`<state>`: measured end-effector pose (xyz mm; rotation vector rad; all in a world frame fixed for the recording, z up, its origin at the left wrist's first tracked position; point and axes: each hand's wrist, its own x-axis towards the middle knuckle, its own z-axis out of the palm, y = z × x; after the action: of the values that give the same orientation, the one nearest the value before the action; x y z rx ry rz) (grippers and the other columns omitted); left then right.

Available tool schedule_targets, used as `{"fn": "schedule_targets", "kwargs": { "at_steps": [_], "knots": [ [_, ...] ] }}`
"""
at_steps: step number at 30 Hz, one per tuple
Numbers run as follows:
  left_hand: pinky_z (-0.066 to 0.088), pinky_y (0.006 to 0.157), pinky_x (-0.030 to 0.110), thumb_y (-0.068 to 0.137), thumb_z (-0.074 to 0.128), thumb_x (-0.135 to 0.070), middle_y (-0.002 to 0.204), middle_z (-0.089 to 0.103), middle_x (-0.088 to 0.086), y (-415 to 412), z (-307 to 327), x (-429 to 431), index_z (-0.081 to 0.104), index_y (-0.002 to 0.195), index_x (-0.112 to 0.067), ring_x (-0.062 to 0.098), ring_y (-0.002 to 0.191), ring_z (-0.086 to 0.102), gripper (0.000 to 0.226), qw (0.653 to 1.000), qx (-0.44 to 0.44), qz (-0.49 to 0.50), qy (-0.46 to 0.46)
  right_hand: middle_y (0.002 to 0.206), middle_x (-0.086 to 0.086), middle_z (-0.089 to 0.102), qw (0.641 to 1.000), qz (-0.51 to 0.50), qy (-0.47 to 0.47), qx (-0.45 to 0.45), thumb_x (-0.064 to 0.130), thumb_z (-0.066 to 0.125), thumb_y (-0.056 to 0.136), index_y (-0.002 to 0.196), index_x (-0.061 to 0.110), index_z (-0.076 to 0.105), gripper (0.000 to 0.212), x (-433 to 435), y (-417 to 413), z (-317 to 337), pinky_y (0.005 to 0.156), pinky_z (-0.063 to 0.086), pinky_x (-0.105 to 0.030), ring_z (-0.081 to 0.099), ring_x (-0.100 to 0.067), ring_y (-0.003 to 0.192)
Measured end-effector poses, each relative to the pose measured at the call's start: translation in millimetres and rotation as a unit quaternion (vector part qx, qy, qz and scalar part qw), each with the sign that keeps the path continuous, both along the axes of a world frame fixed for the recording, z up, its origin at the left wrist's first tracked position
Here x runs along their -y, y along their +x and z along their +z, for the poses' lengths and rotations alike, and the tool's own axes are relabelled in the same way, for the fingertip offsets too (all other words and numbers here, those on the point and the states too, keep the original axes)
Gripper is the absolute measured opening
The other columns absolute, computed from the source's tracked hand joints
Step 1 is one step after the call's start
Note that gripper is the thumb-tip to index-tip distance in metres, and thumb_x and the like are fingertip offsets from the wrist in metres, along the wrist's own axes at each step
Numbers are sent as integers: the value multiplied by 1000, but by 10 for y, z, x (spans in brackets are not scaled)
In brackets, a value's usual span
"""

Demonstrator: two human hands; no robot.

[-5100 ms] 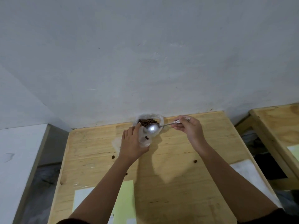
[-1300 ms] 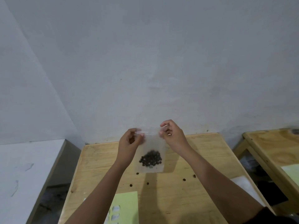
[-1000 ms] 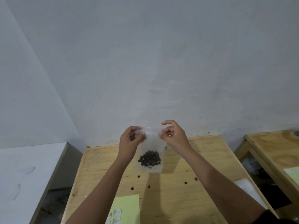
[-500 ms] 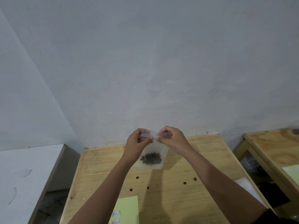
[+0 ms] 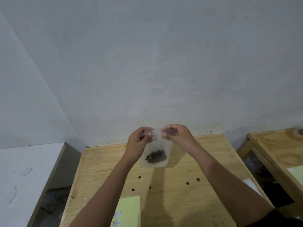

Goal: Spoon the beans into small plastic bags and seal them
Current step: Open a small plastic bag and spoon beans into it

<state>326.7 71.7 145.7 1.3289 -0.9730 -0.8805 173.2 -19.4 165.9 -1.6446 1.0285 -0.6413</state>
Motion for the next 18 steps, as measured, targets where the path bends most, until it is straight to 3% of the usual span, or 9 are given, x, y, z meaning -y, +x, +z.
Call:
{"fn": "schedule_targets", "kwargs": {
  "at_steps": [7,10,14,18],
  "knots": [
    [55,74,21,93,50,5,84,68,11,-44,-36,-22,64,104,-7,9,76,67,22,1000,-17,9,11,78,3,66,1000,-23,4,11,2,73,77,81,11,70,11,-31,1,-16,71,56,-20,62,-8,75],
    [55,74,21,91,54,2,89,69,12,-54,-4,-38,64,102,-10,14,81,69,19,1000,-22,-5,11,79,6,68,999,-33,-27,0,5,76,74,80,13,71,11,-39,-24,-6,76,55,-23,64,-7,77],
    [56,71,25,82,69,-4,90,71,15,-76,31,-22,66,97,-13,22,85,69,18,1000,-2,-19,25,81,5,69,999,-24,-25,6,6,79,71,77,17,69,16,-48,-69,26,69,52,-15,63,-4,76],
    [57,71,25,81,68,1,91,71,16,-85,16,-15,66,95,-12,26,85,69,18,999,-15,-6,27,85,5,69,1000,-12,-8,16,9,79,72,82,18,69,17,-66,-89,25,69,51,-13,64,-7,80]
  ]
}}
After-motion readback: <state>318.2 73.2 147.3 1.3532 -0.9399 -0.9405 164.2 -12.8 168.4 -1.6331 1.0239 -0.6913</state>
